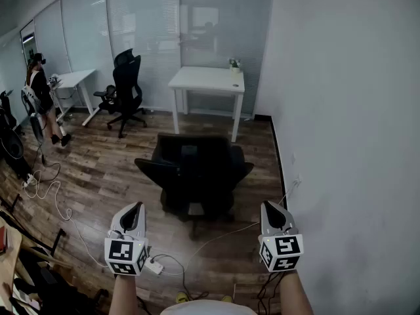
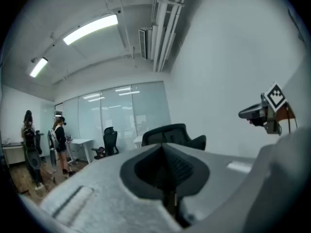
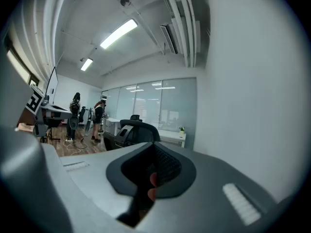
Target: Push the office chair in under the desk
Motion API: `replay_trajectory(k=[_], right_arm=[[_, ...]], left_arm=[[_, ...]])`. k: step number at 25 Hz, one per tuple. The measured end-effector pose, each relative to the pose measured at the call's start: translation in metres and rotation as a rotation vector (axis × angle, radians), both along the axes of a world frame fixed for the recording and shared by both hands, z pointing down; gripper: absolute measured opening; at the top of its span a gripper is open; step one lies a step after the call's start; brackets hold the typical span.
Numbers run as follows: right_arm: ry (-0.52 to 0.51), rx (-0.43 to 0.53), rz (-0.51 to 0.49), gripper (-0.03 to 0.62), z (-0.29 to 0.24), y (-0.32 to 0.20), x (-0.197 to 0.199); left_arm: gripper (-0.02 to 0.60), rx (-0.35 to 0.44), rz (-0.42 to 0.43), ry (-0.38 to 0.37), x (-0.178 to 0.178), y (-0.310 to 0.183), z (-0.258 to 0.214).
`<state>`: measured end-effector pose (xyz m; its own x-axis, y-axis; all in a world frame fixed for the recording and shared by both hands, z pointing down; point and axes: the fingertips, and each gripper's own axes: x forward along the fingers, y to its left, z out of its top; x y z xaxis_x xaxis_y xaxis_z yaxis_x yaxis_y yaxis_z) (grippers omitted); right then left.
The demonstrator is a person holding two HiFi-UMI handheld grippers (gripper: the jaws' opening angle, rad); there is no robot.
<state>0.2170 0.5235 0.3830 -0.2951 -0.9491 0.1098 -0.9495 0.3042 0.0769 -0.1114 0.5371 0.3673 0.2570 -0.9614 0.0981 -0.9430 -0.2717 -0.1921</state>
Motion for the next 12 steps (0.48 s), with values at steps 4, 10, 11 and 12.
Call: replay_trajectory(k=[4, 10, 11, 12], right_arm=[[-0.011, -0.011, 0.008, 0.002, 0.005, 0.015, -0.003], [-0.011, -0.004, 0.014, 0.002, 0.004, 0.026, -0.021], [-0.008, -0.002, 0.014, 0.002, 0.004, 0.026, -0.023], [-0.005, 0.0, 0.014, 0.002, 0.004, 0.027, -0.025]], left_arm=[[-0.002, -0.008, 0.008, 0.008, 0.002, 0.015, 0.006], [-0.002, -0.01, 0.011, 0.013, -0.013, 0.026, 0.009], [-0.002, -0.009, 0.011, 0.013, -0.015, 0.026, 0.009], [-0.002, -0.007, 0.011, 0.013, -0.017, 0.027, 0.009]])
